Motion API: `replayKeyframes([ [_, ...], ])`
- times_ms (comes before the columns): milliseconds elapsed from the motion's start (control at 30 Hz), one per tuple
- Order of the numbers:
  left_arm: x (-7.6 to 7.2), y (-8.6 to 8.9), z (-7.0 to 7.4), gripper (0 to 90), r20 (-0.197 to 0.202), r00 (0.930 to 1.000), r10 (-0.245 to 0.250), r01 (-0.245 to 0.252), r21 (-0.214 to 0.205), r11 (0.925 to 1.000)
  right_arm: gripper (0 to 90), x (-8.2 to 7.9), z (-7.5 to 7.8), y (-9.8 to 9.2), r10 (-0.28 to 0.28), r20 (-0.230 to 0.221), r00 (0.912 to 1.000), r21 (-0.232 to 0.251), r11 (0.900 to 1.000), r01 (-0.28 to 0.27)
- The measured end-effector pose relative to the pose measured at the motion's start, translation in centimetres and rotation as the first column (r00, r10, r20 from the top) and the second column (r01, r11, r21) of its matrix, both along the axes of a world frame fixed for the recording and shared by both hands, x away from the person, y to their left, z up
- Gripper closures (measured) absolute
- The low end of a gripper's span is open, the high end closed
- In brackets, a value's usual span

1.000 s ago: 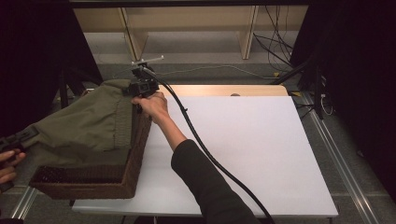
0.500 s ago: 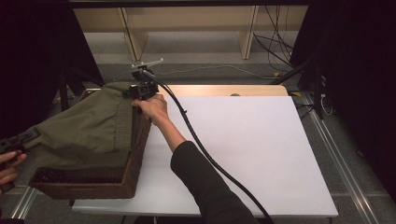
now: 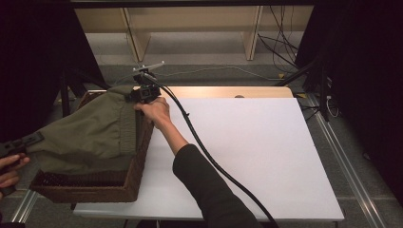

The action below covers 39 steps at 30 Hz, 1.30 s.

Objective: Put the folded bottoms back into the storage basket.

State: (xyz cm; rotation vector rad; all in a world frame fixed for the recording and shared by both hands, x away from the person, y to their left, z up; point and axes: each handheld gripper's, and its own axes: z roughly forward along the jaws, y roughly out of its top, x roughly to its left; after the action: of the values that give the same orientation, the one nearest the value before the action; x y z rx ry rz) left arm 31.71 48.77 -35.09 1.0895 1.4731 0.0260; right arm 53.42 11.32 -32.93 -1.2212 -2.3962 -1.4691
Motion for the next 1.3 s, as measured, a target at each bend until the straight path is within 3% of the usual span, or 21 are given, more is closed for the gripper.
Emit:
replayKeyframes([
  [333, 0.1, 0.1, -0.2, 84.4, -0.009, 0.9998, 0.020, -0.020, 0.001, 0.9998, 81.1, 0.0, -0.2, 0.3, 0.004, -0.004, 1.0000, -0.001, 1.0000, -0.004],
  [367, 0.1, 0.0, -0.1, 76.5, -0.026, 0.9990, 0.036, -0.035, 0.028, 0.9990, 75.8, 0.1, -0.4, 0.3, 0.003, -0.004, 1.0000, -0.007, 1.0000, -0.003],
  [400, 0.3, -0.3, 0.1, 57.1, -0.082, 0.9941, 0.071, -0.062, 0.106, 0.9924, 61.0, 0.2, -0.4, 0.3, -0.003, -0.007, 1.0000, -0.005, 1.0000, 0.003],
  [433, 0.6, -0.7, 0.2, 37.9, -0.142, 0.9857, 0.090, -0.062, 0.192, 0.9794, 57.6, 0.3, -0.5, 0.3, -0.004, -0.020, 0.9998, 0.005, 1.0000, 0.004],
  [467, 0.8, -1.0, 0.2, 26.0, -0.170, 0.9806, 0.097, -0.056, 0.233, 0.9709, 58.0, 0.5, -0.5, 0.2, -0.005, -0.021, 0.9998, 0.006, 1.0000, 0.005],
  [500, 1.0, -1.3, 0.1, 19.6, -0.187, 0.9772, 0.101, -0.050, 0.259, 0.9646, 57.0, 0.5, -0.5, 0.1, -0.011, -0.010, 0.9999, 0.000, 0.9999, 0.011],
  [533, 1.2, -1.4, 0.0, 17.9, -0.195, 0.9739, 0.115, -0.061, 0.267, 0.9618, 53.4, 0.5, -0.3, -0.1, -0.025, 0.011, 0.9996, 0.004, 0.9997, 0.024],
  [567, 1.3, -1.4, -0.1, 18.7, -0.201, 0.9707, 0.132, -0.073, 0.278, 0.9577, 48.6, 0.5, -0.2, -0.2, -0.024, 0.006, 0.9997, 0.022, 0.9995, 0.024],
  [600, 1.4, -1.5, -0.1, 18.3, -0.209, 0.9672, 0.145, -0.080, 0.290, 0.9536, 49.3, 0.6, -0.1, -0.3, -0.017, 0.000, 0.9999, 0.035, 0.9992, 0.017],
  [700, 1.5, -1.9, -0.2, 19.6, -0.206, 0.9716, 0.118, -0.055, 0.288, 0.9561, 49.1, 0.4, 0.4, -0.5, -0.004, 0.029, 0.9996, 0.049, 0.9988, 0.003],
  [1000, 1.8, -3.6, 1.2, 20.5, -0.161, 0.9839, 0.077, -0.025, 0.304, 0.9523, 37.5, 0.3, 1.4, -1.5, 0.000, 0.039, 0.9992, 0.077, 0.9970, -0.003],
  [1300, 1.9, -4.8, 2.1, 20.7, -0.121, 0.9911, 0.056, -0.019, 0.285, 0.9584, 29.8, -0.2, 2.7, -2.7, 0.002, 0.072, 0.9974, 0.057, 0.9984, -0.006],
])
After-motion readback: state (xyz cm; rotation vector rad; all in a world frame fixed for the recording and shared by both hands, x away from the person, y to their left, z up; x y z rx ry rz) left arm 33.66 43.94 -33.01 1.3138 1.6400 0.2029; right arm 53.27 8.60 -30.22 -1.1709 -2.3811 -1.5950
